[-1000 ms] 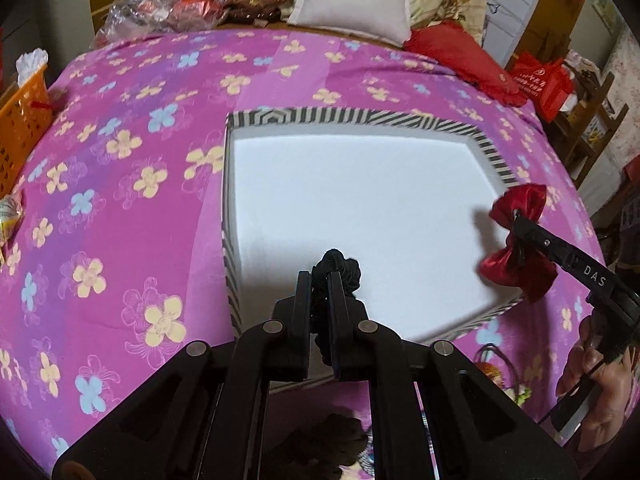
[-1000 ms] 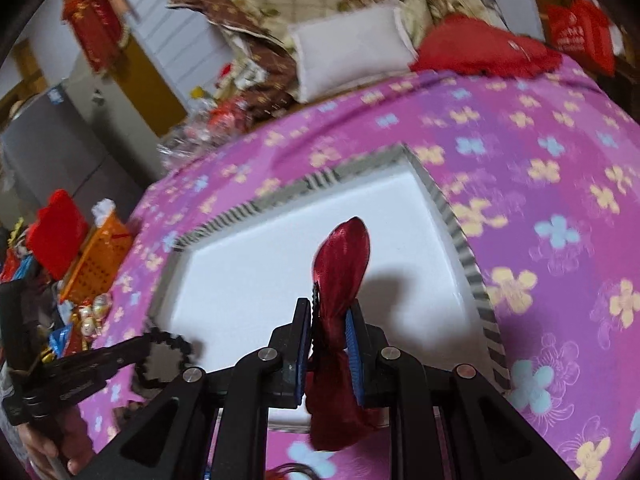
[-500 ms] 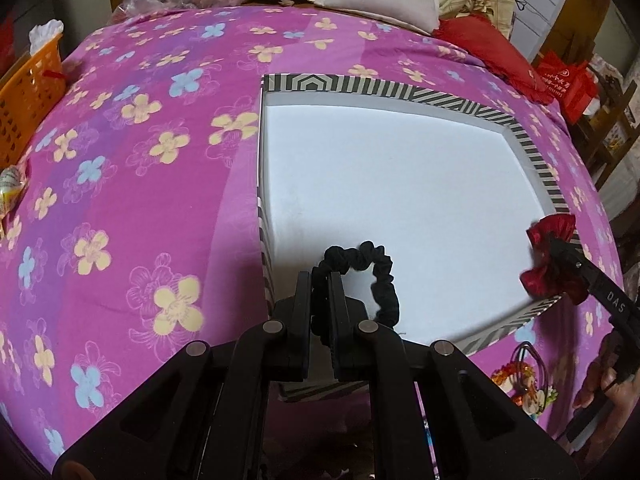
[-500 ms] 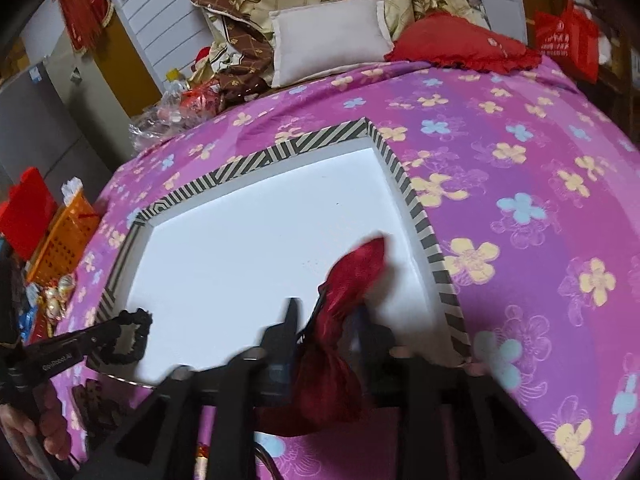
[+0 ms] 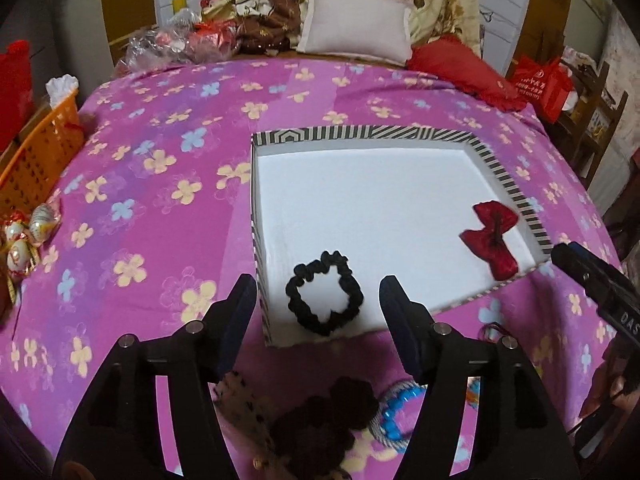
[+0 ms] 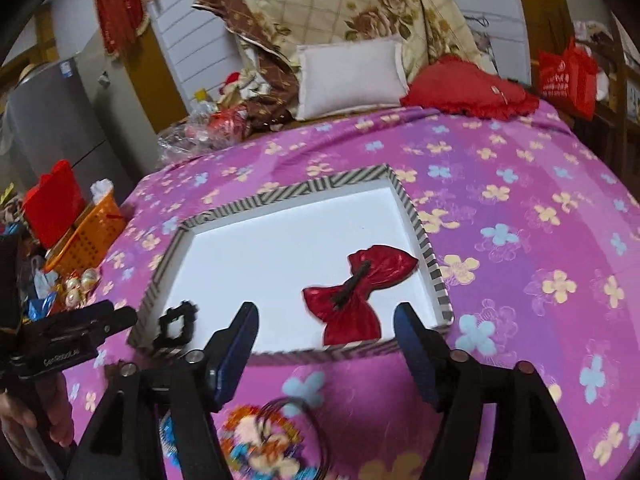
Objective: Organize jewelry
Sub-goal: 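Open both tools and lift them away from the tray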
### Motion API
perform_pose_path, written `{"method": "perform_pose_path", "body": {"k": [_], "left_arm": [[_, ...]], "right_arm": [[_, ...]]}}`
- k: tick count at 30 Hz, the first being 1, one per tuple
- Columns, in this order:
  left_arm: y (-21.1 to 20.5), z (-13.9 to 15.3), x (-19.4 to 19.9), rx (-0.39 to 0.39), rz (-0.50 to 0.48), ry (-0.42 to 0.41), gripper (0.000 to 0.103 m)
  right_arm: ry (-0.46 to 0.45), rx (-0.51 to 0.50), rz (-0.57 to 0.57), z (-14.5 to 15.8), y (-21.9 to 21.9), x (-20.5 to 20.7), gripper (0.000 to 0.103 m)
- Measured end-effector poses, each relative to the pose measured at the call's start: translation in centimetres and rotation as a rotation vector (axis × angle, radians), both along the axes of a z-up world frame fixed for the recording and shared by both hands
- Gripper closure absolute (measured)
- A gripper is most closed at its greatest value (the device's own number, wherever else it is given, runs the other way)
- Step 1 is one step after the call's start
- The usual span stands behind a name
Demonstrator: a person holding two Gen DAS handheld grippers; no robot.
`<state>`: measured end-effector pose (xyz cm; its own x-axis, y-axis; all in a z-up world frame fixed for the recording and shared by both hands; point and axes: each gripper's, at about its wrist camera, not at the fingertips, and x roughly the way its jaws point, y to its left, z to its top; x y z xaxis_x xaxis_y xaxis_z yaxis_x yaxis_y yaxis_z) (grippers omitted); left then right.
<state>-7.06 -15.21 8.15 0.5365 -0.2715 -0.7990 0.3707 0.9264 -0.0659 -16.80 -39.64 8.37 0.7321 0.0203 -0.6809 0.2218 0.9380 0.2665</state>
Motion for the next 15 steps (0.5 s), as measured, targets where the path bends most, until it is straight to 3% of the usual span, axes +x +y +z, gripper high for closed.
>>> {"method": "perform_pose_path", "body": {"k": [15], "left_arm": [[2.3,0.6,-6.8,0.032,0.032,-0.061,0.039]], "right_arm": [[-0.002,-0.061,0.046,1.3,4.7,-6.5,0.028]]}}
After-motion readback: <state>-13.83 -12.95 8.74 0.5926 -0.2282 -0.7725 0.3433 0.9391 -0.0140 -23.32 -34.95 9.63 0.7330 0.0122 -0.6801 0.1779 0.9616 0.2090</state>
